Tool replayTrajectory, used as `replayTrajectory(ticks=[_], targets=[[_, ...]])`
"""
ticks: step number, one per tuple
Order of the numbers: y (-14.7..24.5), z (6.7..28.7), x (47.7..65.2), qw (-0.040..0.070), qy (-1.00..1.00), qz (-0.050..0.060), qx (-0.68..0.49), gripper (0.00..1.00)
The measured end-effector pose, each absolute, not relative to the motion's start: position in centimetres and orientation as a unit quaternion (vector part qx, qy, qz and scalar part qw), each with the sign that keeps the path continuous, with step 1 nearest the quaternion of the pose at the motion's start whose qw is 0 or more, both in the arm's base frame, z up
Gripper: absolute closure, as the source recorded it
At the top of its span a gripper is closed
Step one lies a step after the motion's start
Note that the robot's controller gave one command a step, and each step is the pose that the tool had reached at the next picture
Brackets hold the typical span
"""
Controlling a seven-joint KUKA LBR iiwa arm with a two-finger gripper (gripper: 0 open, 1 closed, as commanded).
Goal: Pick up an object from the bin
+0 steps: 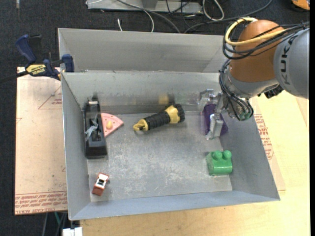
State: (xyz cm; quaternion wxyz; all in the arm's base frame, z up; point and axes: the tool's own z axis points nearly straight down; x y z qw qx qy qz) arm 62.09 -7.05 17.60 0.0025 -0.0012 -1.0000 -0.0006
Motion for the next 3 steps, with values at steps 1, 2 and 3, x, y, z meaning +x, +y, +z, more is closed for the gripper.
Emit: replayTrajectory(ticks=[1, 2, 3], targets=[[-7.0, 18.0, 62.3, -0.001, -1.000, 0.000, 0.000, 0.00], [-1.3, 13.2, 63.7, -0.003, -0.999, 0.000, 0.051, 0.00], [7.5, 14.1, 64.1, -0.004, -0.996, 0.001, 0.088, 0.00]])
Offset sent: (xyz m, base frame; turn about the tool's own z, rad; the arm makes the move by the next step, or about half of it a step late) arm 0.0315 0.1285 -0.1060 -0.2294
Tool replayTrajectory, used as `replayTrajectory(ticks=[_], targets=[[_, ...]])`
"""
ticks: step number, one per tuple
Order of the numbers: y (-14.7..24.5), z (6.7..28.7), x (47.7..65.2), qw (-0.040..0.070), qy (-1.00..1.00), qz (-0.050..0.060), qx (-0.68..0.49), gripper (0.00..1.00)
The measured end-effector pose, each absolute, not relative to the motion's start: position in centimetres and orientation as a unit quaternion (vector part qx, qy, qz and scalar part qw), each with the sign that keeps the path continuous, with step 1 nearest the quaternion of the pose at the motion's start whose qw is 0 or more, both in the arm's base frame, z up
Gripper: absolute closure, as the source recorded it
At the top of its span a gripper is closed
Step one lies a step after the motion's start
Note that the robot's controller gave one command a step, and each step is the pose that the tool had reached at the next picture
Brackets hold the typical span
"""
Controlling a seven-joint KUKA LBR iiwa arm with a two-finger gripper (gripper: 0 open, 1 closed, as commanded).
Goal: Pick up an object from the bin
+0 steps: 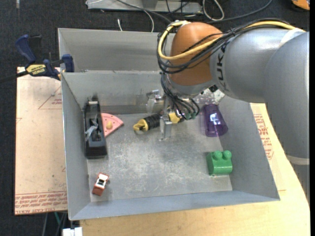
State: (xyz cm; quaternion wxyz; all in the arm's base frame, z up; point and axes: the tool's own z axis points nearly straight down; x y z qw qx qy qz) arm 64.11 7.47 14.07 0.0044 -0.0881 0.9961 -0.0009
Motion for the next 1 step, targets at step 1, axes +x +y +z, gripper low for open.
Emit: replayTrajectory(ticks=[1], targets=[[8.26, 12.93, 64.86, 0.002, 0.998, 0.001, -0.061, 0.00]])
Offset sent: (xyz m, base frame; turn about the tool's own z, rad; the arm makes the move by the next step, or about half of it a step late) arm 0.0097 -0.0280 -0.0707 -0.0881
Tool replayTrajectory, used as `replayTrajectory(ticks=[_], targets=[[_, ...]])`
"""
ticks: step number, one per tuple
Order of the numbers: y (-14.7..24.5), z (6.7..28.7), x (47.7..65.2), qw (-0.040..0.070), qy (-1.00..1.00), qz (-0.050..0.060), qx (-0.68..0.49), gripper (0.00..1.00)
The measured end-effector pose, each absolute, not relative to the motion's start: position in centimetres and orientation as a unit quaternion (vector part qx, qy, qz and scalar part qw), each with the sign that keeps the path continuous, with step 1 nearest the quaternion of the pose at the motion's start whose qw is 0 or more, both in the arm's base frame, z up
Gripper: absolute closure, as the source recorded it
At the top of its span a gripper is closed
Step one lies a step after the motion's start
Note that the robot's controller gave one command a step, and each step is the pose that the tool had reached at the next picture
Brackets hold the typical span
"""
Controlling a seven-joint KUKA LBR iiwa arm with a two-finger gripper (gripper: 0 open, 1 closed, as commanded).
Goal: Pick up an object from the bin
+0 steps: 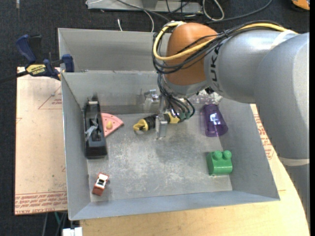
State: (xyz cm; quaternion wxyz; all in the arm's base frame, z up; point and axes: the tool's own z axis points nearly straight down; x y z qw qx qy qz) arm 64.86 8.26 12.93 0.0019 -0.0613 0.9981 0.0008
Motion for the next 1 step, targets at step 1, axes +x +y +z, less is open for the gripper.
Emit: replayTrajectory(ticks=[1], targets=[[4.51, 6.76, 65.11, 0.006, 0.992, 0.001, -0.129, 0.00]])
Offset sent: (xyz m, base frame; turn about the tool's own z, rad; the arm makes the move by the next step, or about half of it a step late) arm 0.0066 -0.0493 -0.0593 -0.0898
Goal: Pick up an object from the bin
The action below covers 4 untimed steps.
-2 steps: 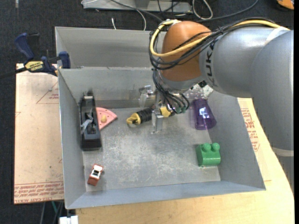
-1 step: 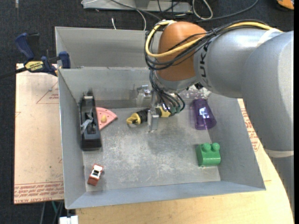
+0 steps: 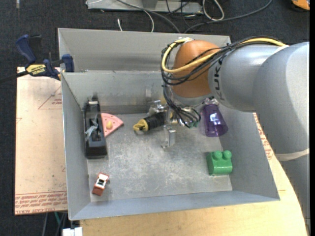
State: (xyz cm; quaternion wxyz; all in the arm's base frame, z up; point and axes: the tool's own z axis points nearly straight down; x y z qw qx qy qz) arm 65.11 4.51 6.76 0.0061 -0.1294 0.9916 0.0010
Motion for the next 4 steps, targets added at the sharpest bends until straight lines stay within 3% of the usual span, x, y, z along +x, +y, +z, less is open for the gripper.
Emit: replayTrajectory(ticks=[1, 3, 4], targets=[[3.4, 7.1, 65.7, 0.009, 0.994, 0.002, -0.106, 1.00], [3.4, 8.4, 65.6, 0.007, 0.994, 0.002, -0.106, 1.00], [3.5, 11.9, 65.5, 0.006, 0.994, 0.002, -0.106, 1.00]])
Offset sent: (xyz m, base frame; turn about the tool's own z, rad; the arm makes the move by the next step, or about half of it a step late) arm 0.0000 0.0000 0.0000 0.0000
